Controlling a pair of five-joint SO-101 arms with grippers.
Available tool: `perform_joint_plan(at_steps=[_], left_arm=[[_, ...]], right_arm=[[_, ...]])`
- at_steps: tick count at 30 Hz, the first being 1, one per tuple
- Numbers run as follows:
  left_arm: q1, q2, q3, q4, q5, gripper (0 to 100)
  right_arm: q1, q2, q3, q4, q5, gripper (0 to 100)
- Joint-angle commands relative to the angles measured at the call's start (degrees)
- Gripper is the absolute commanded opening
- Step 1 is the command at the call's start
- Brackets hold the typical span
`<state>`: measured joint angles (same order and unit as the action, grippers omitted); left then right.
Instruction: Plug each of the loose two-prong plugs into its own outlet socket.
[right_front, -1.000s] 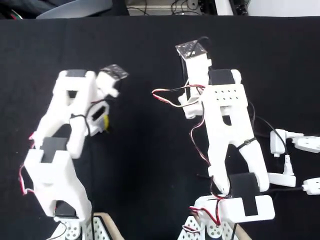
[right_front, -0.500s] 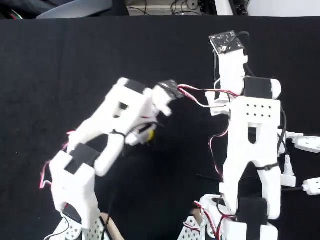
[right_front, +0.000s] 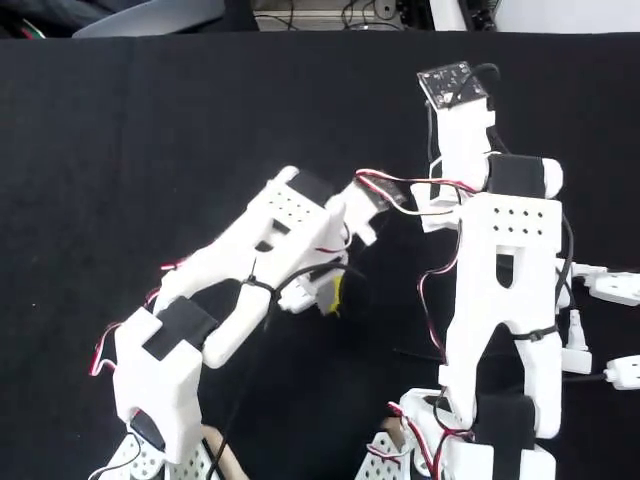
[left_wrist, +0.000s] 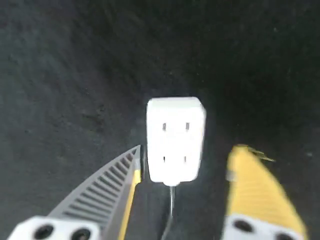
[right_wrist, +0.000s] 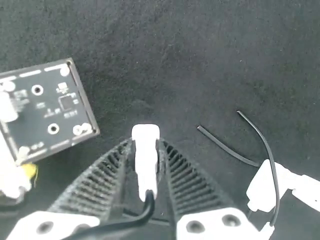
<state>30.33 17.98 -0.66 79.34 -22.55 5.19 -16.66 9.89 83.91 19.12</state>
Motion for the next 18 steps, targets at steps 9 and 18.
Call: perform_joint_plan(at_steps=[9, 18], left_arm=[[-9.19, -8.70, -16.92, 20.57, 1.14, 24], [-16.66, -42.99, 10.33, 15.65, 1.14, 19]], right_arm=[[2.64, -2.59, -0.84, 1.41, 1.49, 1.1], [-8.70, -7.96, 4.09, 4.40, 1.05, 1.1]])
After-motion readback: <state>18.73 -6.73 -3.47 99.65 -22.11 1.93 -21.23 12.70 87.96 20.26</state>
